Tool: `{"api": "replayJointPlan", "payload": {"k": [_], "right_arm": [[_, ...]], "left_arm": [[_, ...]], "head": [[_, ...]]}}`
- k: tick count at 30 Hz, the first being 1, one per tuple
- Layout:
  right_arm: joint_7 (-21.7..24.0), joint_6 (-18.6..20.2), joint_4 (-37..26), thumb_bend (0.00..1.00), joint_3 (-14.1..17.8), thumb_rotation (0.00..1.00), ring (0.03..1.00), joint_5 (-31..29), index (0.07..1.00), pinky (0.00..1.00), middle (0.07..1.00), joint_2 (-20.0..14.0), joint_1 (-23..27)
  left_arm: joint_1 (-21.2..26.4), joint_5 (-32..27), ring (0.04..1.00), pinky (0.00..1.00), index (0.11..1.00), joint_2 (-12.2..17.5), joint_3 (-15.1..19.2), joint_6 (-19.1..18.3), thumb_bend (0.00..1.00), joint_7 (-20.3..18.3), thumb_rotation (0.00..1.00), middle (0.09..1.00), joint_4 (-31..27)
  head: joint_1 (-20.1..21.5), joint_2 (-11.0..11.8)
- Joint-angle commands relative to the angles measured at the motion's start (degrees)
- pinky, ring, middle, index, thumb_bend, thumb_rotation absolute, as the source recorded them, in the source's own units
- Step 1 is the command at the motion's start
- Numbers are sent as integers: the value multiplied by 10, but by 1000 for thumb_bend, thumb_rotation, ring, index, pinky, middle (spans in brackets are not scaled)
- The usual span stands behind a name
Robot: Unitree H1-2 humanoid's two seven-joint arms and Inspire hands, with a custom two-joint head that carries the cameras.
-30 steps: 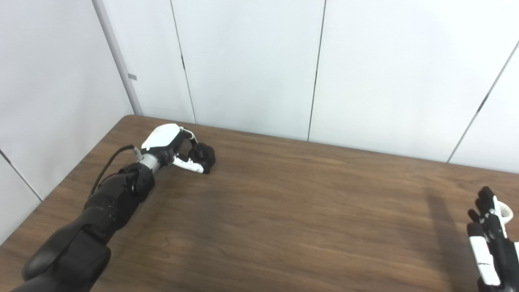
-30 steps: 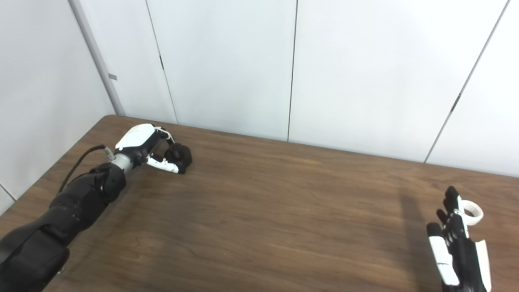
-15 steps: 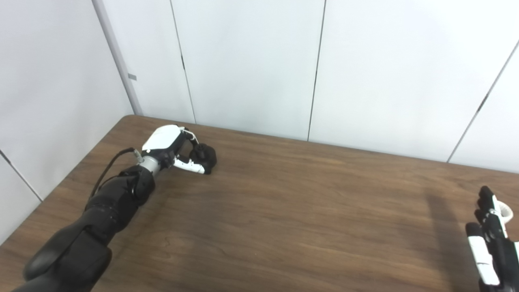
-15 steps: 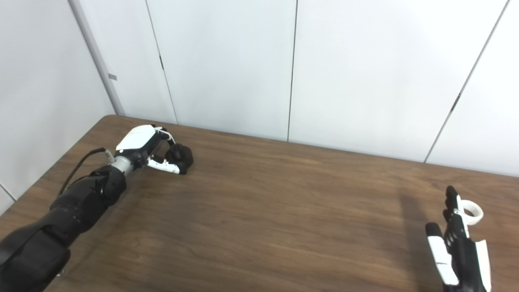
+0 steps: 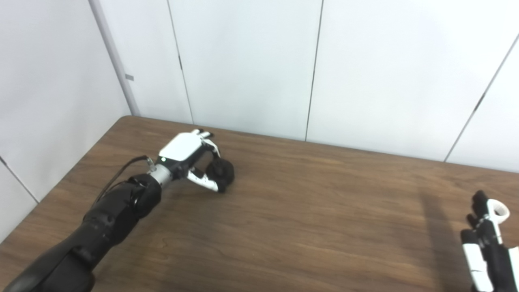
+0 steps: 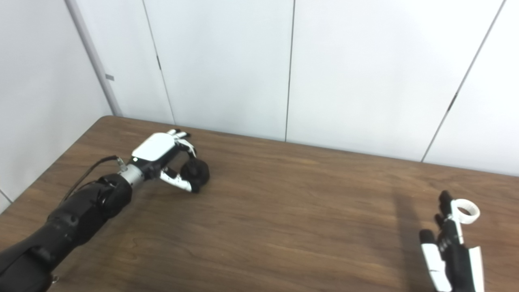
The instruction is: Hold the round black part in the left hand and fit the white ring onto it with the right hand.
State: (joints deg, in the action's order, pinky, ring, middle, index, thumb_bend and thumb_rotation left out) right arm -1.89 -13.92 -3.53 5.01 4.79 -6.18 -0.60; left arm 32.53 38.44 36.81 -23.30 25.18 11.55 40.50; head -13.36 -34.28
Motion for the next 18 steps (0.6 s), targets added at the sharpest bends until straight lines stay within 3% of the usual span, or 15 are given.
{"api": "replayJointPlan", "payload": {"k": [1, 9, 18], "right_arm": [[-1, -4, -32, 584, -2, 881, 1000, 0, 974, 962, 996, 0, 9], [2, 28, -90, 539, -12, 854, 1000, 2, 973, 951, 1000, 6, 14], [-6, 45, -122, 506, -20, 877, 1000, 23, 974, 968, 1000, 20, 9]], "left_arm": [[1, 4, 957, 1000, 482, 5, -4, 14, 524, -20, 56, 741, -36], [-48, -17, 1000, 1000, 481, -23, 10, -5, 524, -91, 55, 834, -153], [-85, -34, 1000, 1000, 480, -50, 9, -1, 525, -154, 58, 926, -207]], "head": [[5, -3], [22, -8], [55, -19]]}}
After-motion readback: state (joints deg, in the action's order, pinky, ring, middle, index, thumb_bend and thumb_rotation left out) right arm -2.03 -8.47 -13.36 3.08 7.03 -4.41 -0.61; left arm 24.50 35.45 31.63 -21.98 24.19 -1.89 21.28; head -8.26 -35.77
